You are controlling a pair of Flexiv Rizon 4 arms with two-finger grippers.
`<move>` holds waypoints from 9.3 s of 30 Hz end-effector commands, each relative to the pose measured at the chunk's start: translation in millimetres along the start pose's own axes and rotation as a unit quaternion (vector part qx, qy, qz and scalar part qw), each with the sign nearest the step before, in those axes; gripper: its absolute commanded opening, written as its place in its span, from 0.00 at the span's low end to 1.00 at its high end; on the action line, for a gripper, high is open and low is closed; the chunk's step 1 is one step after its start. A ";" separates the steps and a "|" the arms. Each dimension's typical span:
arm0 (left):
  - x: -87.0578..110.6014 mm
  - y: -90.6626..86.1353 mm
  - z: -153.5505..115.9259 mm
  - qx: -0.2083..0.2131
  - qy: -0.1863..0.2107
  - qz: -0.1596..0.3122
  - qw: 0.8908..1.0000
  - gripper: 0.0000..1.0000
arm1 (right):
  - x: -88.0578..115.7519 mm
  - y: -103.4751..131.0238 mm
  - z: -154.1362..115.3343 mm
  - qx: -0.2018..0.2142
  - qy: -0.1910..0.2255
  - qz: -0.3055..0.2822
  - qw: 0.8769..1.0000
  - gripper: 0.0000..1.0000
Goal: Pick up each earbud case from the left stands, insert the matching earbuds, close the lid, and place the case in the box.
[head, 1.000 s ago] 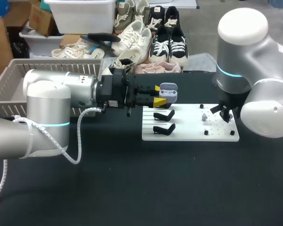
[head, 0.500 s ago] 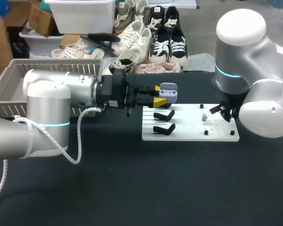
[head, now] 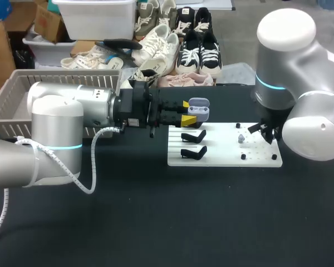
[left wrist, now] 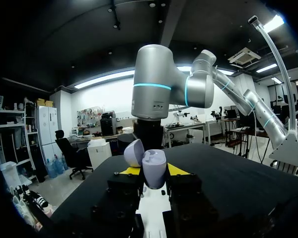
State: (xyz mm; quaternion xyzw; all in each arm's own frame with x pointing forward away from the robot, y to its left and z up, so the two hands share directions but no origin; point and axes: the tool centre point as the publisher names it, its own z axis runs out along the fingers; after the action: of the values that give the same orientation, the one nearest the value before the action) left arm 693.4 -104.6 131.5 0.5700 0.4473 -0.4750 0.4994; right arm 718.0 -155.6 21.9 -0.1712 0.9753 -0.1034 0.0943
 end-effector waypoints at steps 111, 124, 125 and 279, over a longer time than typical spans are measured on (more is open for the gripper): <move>0.5 -0.3 0.4 -0.001 0.000 0.001 1.000 0.00 | -56.2 164.6 -216.1 0.000 0.081 0.339 0.937 0.00; 0.5 -0.3 0.4 -0.001 0.000 0.001 1.000 0.00 | -59.8 162.3 -208.2 0.008 0.100 0.345 0.933 0.00; 0.5 -0.3 0.4 -0.001 0.000 0.001 1.000 0.00 | -59.6 162.1 -207.7 0.008 0.100 0.345 0.933 0.00; 0.5 -0.3 0.4 -0.001 0.000 0.001 1.000 0.00 | -38.2 78.8 -16.5 -0.105 0.037 0.408 0.906 0.32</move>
State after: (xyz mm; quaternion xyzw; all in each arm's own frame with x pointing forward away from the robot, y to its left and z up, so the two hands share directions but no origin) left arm 693.3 -104.7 131.4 0.5699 0.4472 -0.4750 0.4995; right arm 726.1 -67.0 25.4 0.2362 0.9682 0.0414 0.0713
